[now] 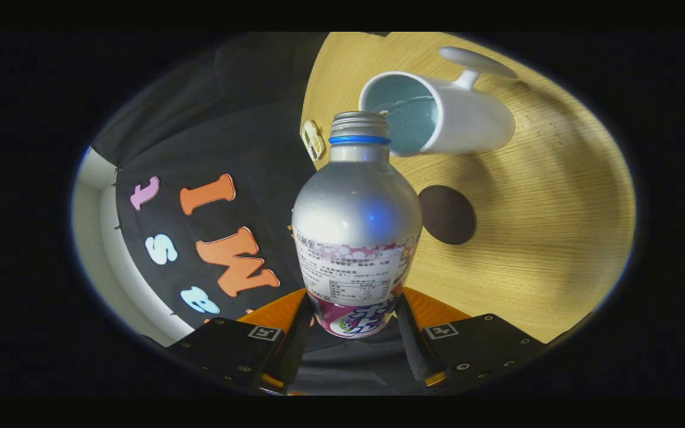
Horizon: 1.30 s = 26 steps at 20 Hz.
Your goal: Take the bottle from table, then pour the juice into the cup, finally place the bottle on the coaster
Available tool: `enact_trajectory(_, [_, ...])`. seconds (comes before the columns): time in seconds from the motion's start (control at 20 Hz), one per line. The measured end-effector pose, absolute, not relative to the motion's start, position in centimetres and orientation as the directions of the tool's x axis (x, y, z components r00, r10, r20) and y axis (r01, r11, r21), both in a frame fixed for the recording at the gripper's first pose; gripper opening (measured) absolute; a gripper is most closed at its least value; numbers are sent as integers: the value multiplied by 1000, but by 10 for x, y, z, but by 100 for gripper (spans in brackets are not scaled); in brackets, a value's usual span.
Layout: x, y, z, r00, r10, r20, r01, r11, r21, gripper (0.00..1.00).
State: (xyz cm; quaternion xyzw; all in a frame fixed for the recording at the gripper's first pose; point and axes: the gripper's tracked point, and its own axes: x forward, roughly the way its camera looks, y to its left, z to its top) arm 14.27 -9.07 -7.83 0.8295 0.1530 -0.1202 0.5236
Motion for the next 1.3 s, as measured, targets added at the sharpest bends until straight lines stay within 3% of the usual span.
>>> enact_trajectory(1.3, [142,-99,-73,924,127,-361,377,-458,805,73])
